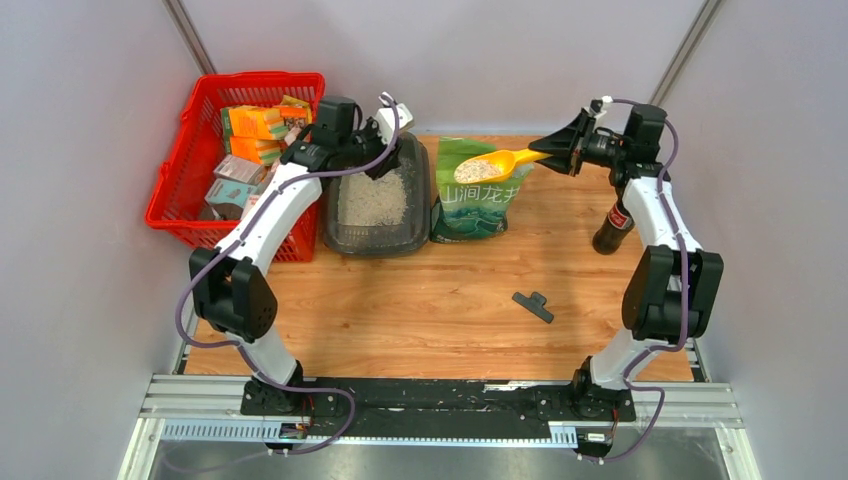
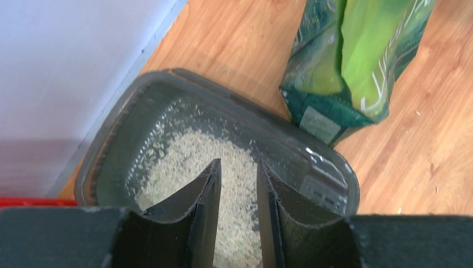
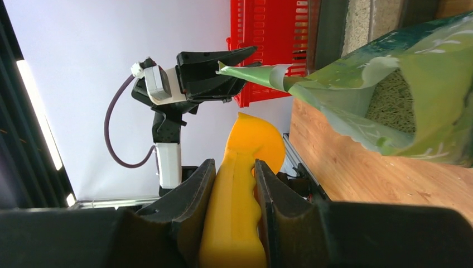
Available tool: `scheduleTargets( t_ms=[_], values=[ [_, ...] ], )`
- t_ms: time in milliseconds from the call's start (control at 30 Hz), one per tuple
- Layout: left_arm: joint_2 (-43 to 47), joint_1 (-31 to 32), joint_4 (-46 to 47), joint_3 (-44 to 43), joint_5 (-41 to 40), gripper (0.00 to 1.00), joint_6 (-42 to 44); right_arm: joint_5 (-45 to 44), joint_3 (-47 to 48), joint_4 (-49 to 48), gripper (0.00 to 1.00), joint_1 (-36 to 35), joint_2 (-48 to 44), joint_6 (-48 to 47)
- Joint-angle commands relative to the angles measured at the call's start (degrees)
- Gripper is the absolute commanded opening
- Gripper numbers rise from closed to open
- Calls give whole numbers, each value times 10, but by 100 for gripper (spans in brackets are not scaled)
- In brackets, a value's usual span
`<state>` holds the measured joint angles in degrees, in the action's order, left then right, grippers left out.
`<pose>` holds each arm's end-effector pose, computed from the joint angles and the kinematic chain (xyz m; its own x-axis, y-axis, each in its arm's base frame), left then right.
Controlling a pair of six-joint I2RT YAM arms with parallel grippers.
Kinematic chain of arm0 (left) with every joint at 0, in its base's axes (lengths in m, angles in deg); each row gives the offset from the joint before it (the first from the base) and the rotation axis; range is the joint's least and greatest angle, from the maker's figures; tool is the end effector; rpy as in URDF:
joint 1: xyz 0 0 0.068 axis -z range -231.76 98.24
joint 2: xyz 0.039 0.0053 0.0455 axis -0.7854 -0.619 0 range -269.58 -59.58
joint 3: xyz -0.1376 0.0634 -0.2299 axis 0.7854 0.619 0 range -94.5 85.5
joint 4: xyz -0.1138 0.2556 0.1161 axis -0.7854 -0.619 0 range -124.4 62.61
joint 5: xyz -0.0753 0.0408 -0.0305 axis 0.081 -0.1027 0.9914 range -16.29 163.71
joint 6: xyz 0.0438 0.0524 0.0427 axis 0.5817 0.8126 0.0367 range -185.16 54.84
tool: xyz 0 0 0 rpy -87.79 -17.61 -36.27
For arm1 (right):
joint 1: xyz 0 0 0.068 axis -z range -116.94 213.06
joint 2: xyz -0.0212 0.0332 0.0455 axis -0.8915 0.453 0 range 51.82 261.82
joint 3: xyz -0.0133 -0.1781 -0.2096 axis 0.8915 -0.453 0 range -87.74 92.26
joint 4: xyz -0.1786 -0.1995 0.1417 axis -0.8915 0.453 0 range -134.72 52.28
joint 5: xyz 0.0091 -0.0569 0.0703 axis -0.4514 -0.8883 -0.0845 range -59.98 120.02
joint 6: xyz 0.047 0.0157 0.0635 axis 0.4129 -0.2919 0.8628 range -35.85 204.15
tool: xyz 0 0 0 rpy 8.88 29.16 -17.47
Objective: Fill the litter box with clean litter
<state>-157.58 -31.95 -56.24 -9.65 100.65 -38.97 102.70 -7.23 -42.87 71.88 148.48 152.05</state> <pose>0.4262 -0.1870 0.3517 -0.1501 0.4723 -0.8685 0.8147 0.5568 0.1620 0.4401 -0.0009 0.3263 -0.9039 0.4194 -0.0846 -0.0376 0.1191 0.9922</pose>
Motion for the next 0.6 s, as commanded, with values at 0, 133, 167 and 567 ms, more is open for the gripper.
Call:
scheduleTargets(
  t_ms=[0,133,167,567],
  values=[
    [64,-15,-6,34,-8,38,14,-1,22,-40,0,-27,5,26],
    [117,-25,-23,66,-16,38,27,-2,47,-49,0,-49,34,34],
    [126,-26,-28,79,-20,39,32,-3,54,-52,0,-55,40,36],
    [227,-35,-115,152,-40,40,79,-35,167,-53,0,-143,163,35]
  ],
)
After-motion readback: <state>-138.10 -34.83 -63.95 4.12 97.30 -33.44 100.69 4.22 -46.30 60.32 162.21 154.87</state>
